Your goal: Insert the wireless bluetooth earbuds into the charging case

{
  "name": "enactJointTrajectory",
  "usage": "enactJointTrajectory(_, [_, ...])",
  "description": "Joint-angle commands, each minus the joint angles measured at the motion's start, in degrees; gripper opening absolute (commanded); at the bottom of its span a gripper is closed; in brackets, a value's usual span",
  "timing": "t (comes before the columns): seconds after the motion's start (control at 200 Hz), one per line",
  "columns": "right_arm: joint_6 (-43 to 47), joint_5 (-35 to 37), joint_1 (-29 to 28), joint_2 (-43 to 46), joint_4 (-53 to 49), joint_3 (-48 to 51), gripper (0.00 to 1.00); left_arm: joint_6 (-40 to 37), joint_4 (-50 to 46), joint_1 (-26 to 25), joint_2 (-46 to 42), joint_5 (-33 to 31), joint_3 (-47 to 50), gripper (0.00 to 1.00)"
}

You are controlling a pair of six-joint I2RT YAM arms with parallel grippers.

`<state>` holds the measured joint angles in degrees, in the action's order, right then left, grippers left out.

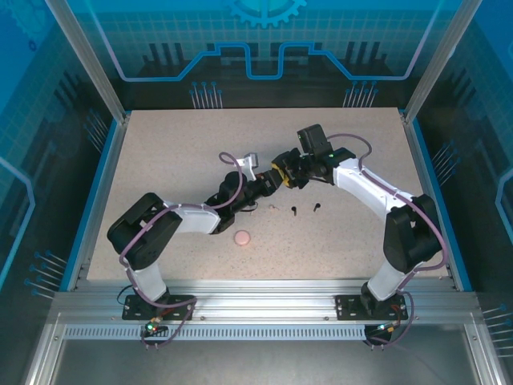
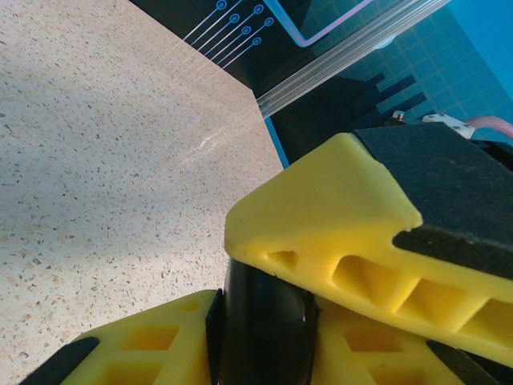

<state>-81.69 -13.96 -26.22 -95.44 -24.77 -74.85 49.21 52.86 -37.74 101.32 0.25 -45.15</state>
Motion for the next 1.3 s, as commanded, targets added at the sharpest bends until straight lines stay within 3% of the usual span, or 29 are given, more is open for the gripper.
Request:
enactJointTrajectory(0.0, [-0.9,0.8,0.0,1.6,-1.4,0.9,0.43,-0.1,2.0,0.3,-2.3,-3.5,1.1,0.30])
enactJointTrajectory(0.24, [-1.1,0.7,0.0,1.4,-1.2,1.1,0.43,-0.1,1.7,0.2,-2.5,-3.5,0.9,0.18])
enactJointTrajectory(0.34, [-1.0,0.5,0.1,1.5,-0.9,1.0,0.44,-0.2,1.6,0.3,-2.6,-3.1,0.8,0.08])
enactJointTrajectory(0.395, [-0.6,0.4,0.3,1.6,-0.7,0.8,0.52,-0.1,1.3,0.2,-2.7,-2.7,0.7,0.03])
enactJointTrajectory(0.455, [0.5,0.0,1.1,1.9,-0.2,0.2,0.71,-0.1,0.4,0.3,-3.1,-2.4,0.6,0.00])
enactJointTrajectory(0.54, [3.1,-0.1,3.1,3.6,0.4,0.0,0.81,-0.2,-1.7,0.7,-4.2,-0.8,0.4,0.00])
enactJointTrajectory(0.645, [8.5,1.5,6.4,8.3,1.2,2.1,0.87,-1.0,-4.8,3.2,-6.7,6.6,0.2,0.00])
enactJointTrajectory(0.74, [18.2,0.4,8.9,13.0,5.8,5.7,0.93,-3.0,-8.1,7.2,-9.1,18.1,-0.9,0.00])
enactJointTrajectory(0.94, [39.9,-8.2,10.9,28.5,23.0,22.6,0.94,-10.3,-21.5,12.8,-14.6,37.4,-5.6,0.00])
enactJointTrajectory(1.151, [49.2,-21.4,9.5,32.8,24.9,26.5,0.92,-15.2,-32.2,13.2,-16.1,47.0,-11.5,0.00])
enactJointTrajectory(1.296, [52.3,-20.1,6.8,30.9,21.5,24.0,0.91,-14.6,-32.7,13.2,-15.5,49.3,-13.3,0.00])
